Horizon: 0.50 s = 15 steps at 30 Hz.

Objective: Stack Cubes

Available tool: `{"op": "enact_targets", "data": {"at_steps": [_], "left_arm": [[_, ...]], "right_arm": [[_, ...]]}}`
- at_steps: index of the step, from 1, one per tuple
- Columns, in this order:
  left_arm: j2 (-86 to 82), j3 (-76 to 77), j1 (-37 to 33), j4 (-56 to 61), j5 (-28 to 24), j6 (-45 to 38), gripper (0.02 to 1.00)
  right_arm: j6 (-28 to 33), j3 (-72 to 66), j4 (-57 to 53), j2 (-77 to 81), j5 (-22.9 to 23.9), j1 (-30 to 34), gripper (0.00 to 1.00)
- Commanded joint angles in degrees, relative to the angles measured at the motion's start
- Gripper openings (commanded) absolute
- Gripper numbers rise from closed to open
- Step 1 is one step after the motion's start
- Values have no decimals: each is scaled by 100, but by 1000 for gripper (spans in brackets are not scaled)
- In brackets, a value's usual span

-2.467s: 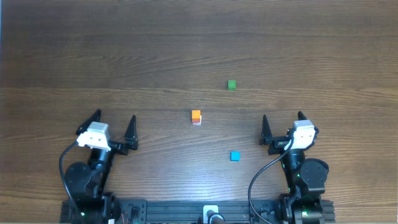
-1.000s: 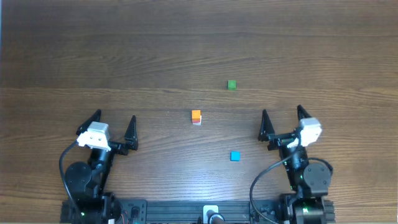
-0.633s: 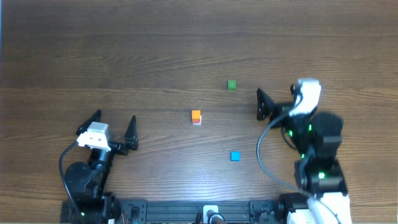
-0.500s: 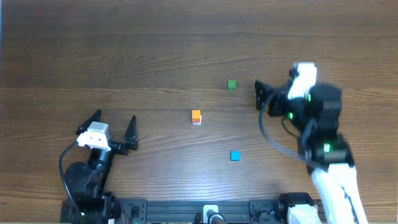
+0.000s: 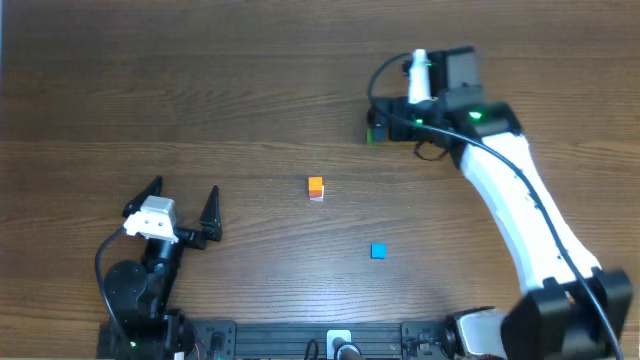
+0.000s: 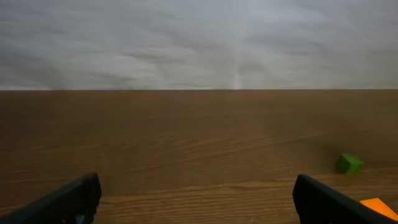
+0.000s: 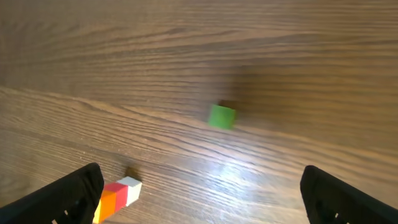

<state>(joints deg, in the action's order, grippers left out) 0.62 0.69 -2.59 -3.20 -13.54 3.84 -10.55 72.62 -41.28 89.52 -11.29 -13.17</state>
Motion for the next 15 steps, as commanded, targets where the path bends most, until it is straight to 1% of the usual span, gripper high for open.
{"op": "enact_targets", "data": {"at_steps": [1,3,6,10,15], "left_arm": [[-28,-35,28,13,-57,-103,998],[-28,-35,28,13,-57,-103,998],[-28,-35,28,13,-57,-103,998],[-28,-35,28,13,-57,-103,1000],[-28,-35,28,13,-57,-103,998]], "right_arm": [[-205,442,-114,632,608,-321,993],[-391,621,-254,911,914,-435,991],[-632,905,-481,1320,1252,-584,991],[-824,1165,-629,1759,1370,-710,991],[-1095,1204,-599,2155,1440,-706,991]]}}
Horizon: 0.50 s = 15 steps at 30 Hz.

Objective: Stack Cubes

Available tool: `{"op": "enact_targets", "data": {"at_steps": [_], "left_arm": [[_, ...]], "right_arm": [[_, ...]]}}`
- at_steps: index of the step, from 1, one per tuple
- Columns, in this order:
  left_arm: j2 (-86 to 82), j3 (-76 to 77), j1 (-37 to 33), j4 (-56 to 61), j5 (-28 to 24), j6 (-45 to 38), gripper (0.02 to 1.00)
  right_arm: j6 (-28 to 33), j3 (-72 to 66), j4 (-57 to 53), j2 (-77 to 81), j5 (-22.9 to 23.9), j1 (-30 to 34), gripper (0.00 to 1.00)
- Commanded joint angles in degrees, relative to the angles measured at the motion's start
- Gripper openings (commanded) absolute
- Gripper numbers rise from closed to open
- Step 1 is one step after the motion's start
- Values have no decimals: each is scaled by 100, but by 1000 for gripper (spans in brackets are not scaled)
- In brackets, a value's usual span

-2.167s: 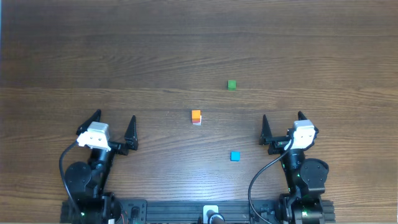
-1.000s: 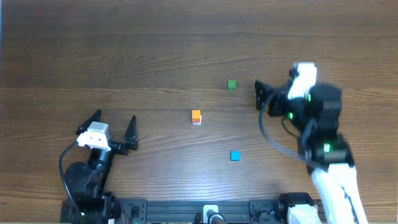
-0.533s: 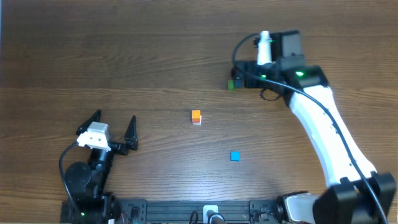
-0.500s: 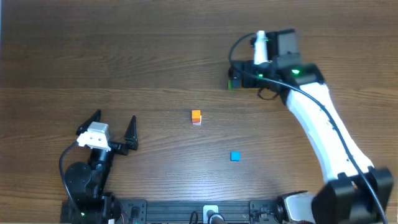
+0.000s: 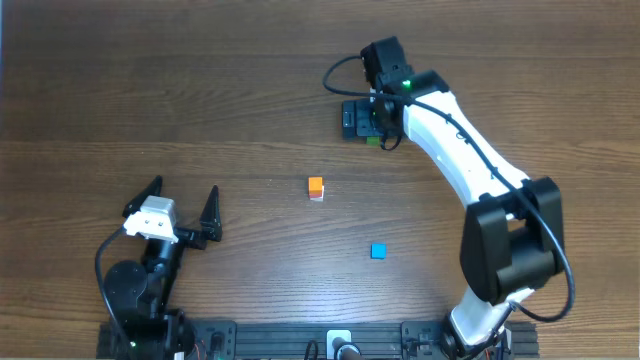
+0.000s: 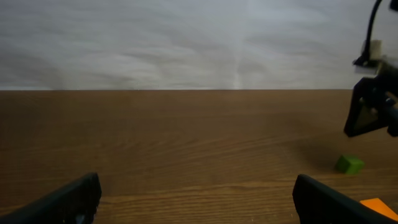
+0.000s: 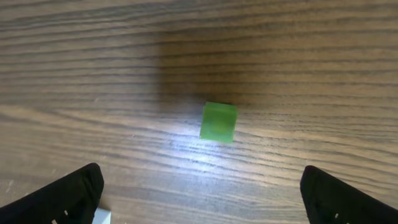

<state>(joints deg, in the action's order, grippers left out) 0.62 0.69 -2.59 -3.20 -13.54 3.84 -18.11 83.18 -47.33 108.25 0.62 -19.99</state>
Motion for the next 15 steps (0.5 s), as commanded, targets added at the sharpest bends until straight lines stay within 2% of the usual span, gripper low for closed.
{"op": "enact_targets", "data": {"at_steps": [1,15], "left_arm": [[-28,-35,28,13,-57,-103,998],[-28,-35,28,13,-57,-103,998]], "right_arm": [[-380,149,9,350,249,-20,991],[-560,151,264,1005,249,111,993]]}}
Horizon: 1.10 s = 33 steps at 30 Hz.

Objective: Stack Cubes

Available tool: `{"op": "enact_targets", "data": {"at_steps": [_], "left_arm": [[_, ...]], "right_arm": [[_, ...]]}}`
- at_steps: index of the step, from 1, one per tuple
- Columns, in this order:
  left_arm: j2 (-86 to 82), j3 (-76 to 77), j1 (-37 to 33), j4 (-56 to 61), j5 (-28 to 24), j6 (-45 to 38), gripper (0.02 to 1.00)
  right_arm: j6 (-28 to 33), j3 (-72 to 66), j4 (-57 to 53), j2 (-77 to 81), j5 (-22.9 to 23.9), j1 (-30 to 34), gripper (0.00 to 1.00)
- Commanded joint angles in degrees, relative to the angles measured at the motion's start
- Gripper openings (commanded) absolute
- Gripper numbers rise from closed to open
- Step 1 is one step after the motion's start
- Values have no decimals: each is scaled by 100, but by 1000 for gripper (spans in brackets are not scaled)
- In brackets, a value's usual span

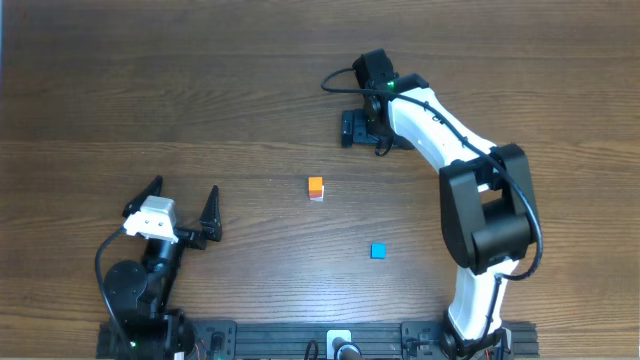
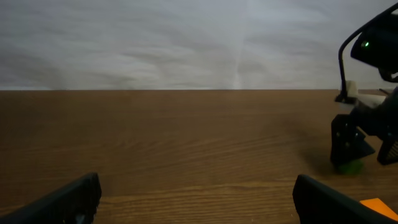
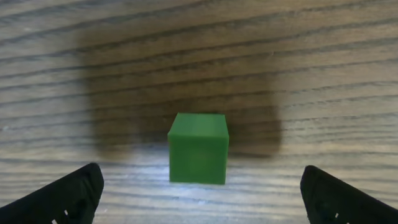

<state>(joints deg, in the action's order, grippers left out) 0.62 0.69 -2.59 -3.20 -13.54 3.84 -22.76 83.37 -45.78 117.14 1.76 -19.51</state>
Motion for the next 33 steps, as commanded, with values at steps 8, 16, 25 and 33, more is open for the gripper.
{"op": "enact_targets", "data": {"at_steps": [8,16,25,33], "left_arm": [[-28,-35,28,13,-57,-103,1000],[-28,-35,28,13,-57,-103,1000],[-28,-35,28,13,-57,-103,998],[-28,-35,28,13,-57,-105,1000]], "right_arm": [[-81,131,350,122,164,111,991],[-74,131,354,188,262,109,978],[-31,129,354,227,262,98,932],[57,129,352,278,264,92,829]]}}
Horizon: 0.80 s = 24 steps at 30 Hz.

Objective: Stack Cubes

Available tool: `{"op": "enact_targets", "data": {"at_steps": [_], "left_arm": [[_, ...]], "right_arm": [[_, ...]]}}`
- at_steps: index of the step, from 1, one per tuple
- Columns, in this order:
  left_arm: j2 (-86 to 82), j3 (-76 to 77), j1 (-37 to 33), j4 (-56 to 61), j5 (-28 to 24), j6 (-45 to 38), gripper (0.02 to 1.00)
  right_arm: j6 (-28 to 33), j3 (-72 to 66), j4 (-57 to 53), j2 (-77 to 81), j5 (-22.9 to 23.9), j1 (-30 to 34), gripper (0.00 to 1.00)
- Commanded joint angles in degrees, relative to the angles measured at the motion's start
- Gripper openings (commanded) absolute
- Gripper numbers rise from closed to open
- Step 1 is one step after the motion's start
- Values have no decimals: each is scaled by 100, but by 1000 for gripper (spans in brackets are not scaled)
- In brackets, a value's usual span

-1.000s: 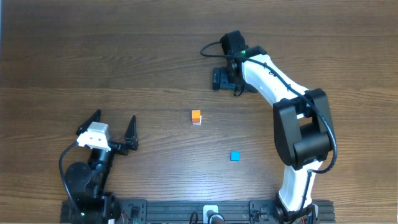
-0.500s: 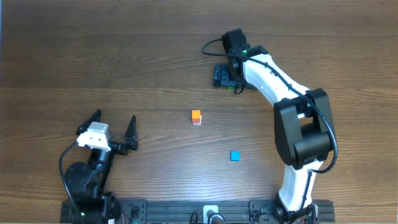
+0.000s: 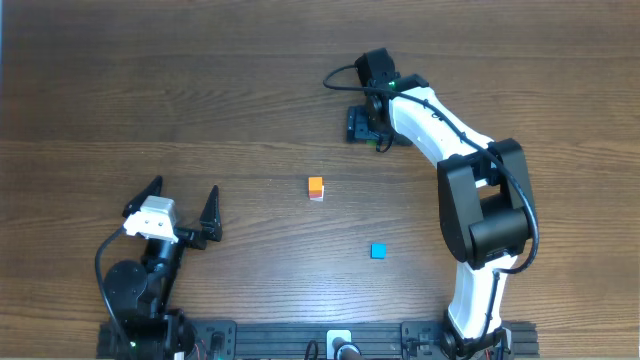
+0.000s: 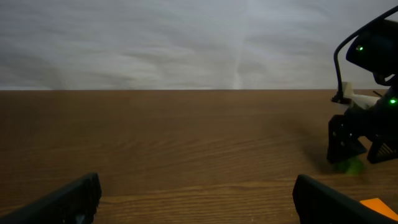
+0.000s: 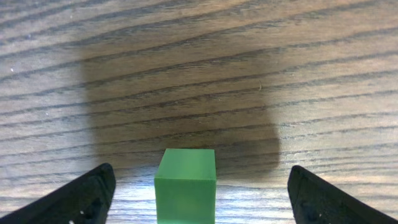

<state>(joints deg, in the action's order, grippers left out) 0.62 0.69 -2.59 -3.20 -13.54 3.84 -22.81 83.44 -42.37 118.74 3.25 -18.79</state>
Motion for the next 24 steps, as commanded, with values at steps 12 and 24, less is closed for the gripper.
{"op": "enact_targets", "data": {"at_steps": [12,24], "left_arm": [[-28,-35,28,13,-57,-103,998],[-28,-35,28,13,-57,-103,1000]], "right_arm": [[173,122,-9,127,114,-44,623],[256,122,-26,127,111,-107,485]]}}
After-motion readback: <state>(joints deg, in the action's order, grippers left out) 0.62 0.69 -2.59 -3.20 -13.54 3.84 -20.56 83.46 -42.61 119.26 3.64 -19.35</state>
